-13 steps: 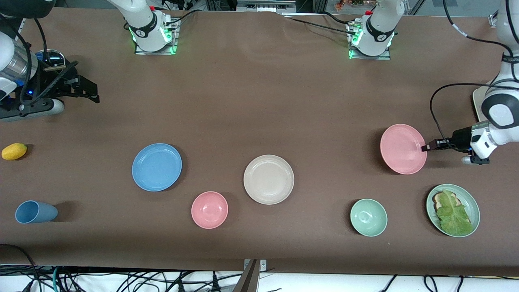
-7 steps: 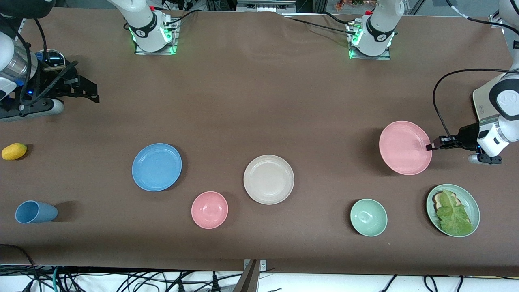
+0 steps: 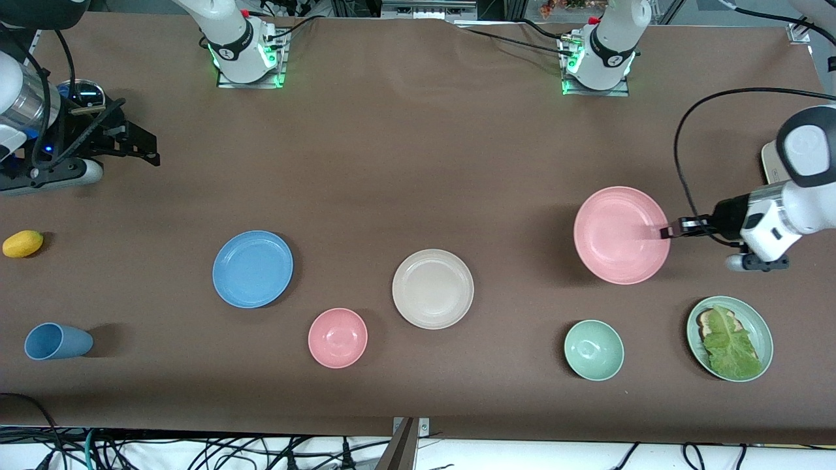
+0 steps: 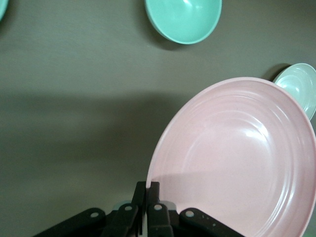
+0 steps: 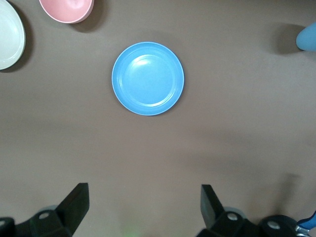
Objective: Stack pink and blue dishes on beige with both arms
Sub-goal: 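Lift the pink plate with the left gripper and carry it over the beige plate, then lower the pink plate onto the beige plate and open the left gripper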
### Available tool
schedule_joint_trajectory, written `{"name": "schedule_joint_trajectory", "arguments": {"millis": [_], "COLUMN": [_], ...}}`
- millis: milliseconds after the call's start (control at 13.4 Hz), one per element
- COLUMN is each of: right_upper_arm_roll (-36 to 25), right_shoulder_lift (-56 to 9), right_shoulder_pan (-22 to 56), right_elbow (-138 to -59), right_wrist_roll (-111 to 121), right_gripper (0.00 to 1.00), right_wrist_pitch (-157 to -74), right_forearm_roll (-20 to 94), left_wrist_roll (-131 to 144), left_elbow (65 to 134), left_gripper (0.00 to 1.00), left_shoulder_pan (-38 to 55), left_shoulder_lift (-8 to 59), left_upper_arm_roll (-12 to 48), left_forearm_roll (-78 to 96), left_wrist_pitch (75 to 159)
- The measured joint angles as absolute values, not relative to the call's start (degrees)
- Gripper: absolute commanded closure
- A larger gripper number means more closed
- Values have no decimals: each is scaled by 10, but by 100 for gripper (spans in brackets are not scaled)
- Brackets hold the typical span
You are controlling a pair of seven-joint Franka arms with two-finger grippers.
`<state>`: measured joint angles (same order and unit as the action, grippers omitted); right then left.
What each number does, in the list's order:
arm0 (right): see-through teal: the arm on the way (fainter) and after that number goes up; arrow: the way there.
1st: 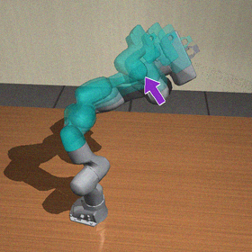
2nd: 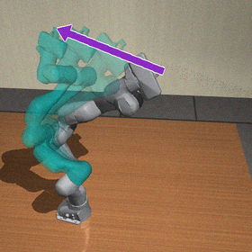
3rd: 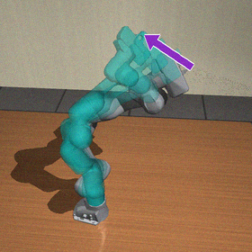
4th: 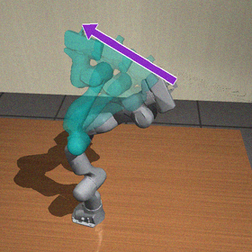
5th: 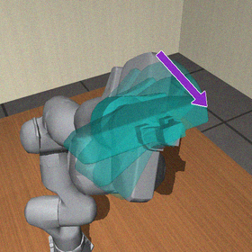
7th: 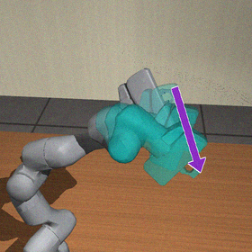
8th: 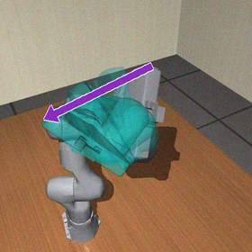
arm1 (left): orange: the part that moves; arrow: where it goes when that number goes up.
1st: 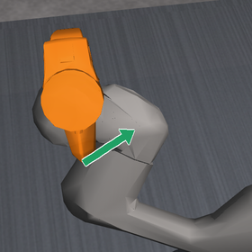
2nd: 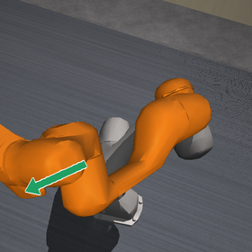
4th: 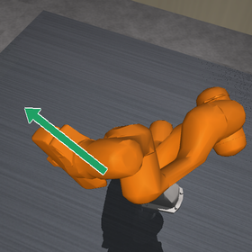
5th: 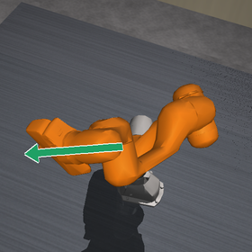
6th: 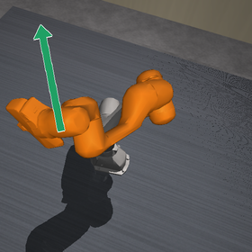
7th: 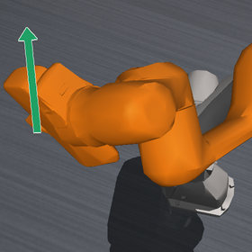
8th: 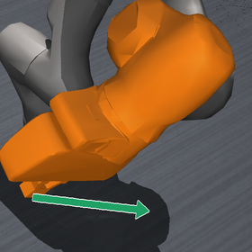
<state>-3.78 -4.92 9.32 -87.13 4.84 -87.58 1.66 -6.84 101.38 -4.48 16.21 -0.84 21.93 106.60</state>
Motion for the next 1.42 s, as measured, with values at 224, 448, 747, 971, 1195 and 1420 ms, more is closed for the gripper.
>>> {"name": "schedule_joint_trajectory", "arguments": {"millis": [224,448,747,971,1195,1420], "right_upper_arm_roll": [-38,-38,-38,-38,-38,-38], "right_shoulder_lift": [-49,-49,-49,-49,-50,-50], "right_shoulder_pan": [93,93,93,93,93,93], "right_elbow": [-871,-871,-871,-871,-871,-871], "right_wrist_roll": [48,48,48,48,48,48], "right_gripper": [0,0,0,0,0,0], "right_wrist_pitch": [-876,-876,-876,-876,-876,-876], "right_forearm_roll": [17,17,17,17,17,17], "left_wrist_roll": [58,169,275,350,401,438], "left_elbow": [1013,1009,988,972,949,941], "left_gripper": [100,100,100,100,100,100], "left_shoulder_pan": [46,128,195,243,275,290], "left_shoulder_lift": [166,183,231,269,309,334], "left_upper_arm_roll": [-7,-7,-7,-7,-8,-8], "left_forearm_roll": [192,180,179,179,168,135], "left_wrist_pitch": [1103,1146,1199,1243,1274,1303]}}
